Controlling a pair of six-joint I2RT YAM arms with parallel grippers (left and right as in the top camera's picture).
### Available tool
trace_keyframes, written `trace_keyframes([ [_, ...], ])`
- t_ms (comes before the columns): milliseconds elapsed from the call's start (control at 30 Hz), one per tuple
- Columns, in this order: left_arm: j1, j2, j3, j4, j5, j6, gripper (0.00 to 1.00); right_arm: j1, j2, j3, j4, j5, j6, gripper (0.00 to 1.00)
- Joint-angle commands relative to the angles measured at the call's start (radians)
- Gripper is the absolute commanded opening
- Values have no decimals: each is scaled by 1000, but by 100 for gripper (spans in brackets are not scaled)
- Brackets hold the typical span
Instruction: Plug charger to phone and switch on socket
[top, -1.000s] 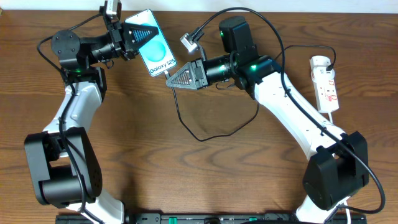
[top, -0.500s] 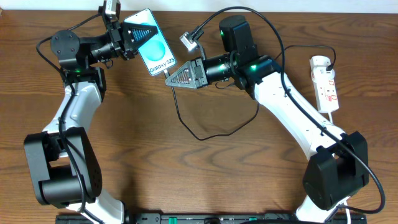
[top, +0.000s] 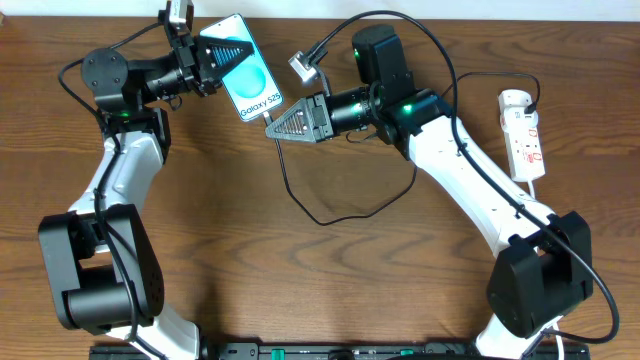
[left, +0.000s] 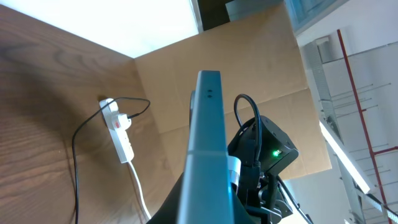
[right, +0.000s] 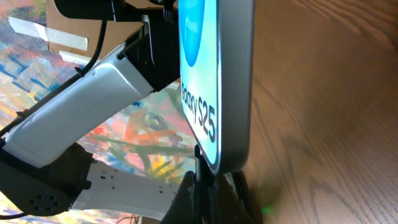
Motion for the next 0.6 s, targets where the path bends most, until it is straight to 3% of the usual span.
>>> trace_keyframes([
  [0,-6,-4,15,9,34,3,7,5,-17,14,15,25,9,1],
  [567,-6,-4,15,8,1,-3,7,6,-17,14,15,25,9,1],
])
